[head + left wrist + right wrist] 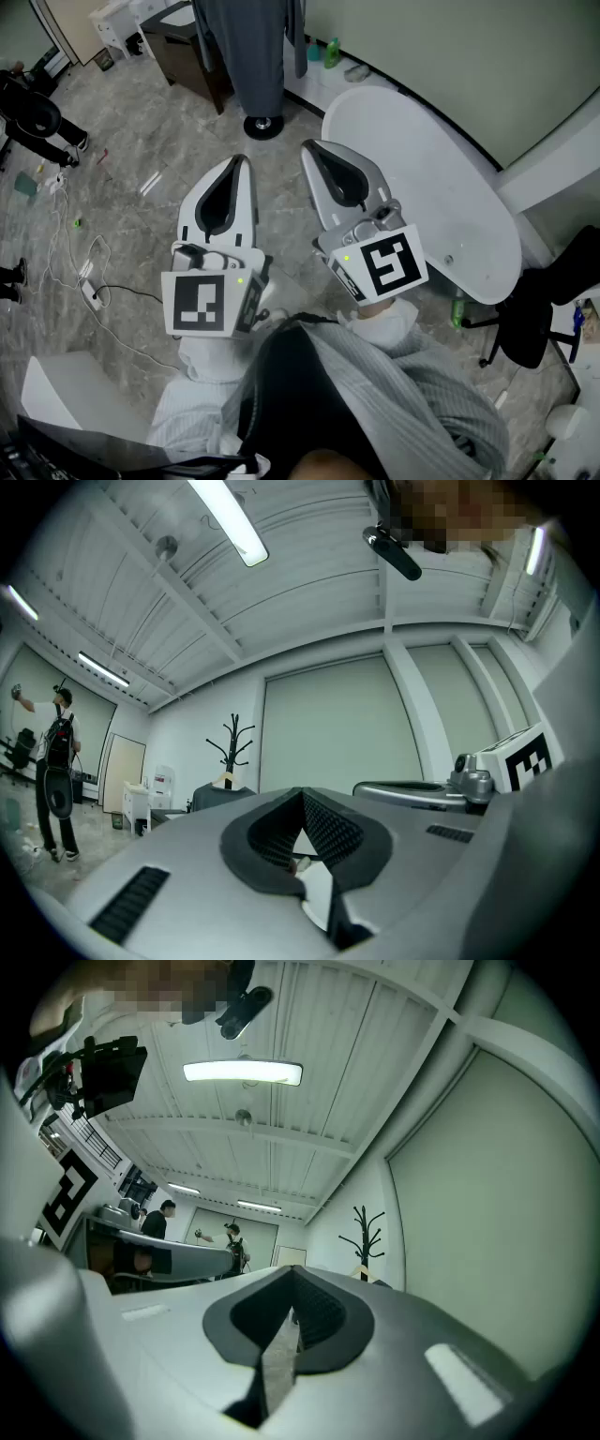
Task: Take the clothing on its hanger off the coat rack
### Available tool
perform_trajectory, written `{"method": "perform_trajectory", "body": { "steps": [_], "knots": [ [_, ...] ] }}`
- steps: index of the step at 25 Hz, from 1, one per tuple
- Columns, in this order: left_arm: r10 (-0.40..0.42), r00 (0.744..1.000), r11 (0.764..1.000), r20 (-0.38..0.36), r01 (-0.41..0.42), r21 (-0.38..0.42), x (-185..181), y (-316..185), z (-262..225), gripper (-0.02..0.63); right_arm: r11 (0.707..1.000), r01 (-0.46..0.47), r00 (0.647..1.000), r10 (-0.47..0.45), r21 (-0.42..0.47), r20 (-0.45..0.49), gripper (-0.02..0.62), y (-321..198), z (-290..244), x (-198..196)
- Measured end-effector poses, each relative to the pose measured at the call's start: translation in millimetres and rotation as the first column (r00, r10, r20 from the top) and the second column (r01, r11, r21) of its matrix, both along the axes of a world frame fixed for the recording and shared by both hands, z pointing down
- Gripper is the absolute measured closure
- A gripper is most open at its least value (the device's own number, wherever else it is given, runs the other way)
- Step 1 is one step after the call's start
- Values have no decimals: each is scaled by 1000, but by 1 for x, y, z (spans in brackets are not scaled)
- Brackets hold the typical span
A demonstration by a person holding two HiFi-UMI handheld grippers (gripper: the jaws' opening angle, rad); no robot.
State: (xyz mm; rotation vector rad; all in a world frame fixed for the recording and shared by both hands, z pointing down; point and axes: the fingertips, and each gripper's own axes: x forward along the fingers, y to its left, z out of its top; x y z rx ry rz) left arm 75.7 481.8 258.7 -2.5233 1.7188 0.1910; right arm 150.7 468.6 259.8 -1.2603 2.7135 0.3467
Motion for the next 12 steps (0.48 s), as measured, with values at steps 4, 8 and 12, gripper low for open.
{"method": "perform_trajectory", "body": {
  "steps": [4,8,12],
  "knots": [
    [-21,1000,1000,-11,20,-11,-1,-4,3,601,1000,13,1000,-13,-8,-2,594,-2,5,0],
    [-14,1000,1000,1,14,6,-3,-9,3,601,1000,14,1000,-13,-13,8,594,-6,6,-3],
    [-4,1000,1000,7,4,-13,-11,-16,11,601,1000,12,1000,-12,-13,17,594,-14,8,-10]
  ]
}}
